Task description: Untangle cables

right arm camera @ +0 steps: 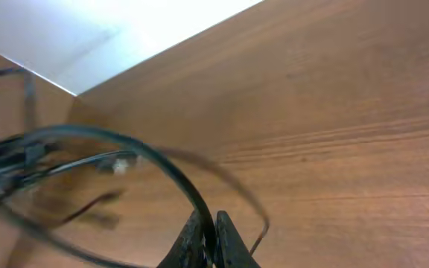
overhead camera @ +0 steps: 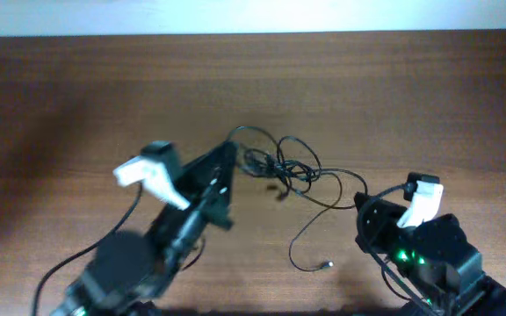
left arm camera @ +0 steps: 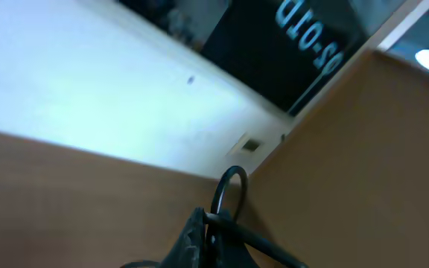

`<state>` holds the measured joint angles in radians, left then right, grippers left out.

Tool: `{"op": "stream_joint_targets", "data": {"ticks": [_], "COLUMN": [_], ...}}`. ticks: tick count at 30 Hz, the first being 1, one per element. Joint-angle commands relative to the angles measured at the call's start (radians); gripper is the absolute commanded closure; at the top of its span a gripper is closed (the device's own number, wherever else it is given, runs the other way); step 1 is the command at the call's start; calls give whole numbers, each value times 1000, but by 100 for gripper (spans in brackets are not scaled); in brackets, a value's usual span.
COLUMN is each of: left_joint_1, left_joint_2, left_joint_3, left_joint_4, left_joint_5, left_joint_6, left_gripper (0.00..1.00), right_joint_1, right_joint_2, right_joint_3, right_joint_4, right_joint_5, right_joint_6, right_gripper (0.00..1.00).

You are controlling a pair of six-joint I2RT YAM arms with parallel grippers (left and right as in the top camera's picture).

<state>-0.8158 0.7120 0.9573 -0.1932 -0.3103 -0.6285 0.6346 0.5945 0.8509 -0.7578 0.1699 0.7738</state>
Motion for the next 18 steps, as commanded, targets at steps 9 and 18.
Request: {"op": "stream_joint_targets", "data": {"ticks": [9, 18], "left_joint_1": [7, 7], "left_joint_2": [89, 283], "left_joint_3": [-2, -2], "left_joint_4": [-144, -302], "left_joint_5": [9, -45], "left_joint_6": [100, 91], "left_gripper": [98, 96], "right_joint_1": [-1, -1], "right_joint_2": [13, 13], "right_joint_3": [56, 56], "right_joint_4": [91, -159], "right_joint_5": [-291, -244], "right_joint_6": [-250, -351], "right_gripper": [87, 30]}}
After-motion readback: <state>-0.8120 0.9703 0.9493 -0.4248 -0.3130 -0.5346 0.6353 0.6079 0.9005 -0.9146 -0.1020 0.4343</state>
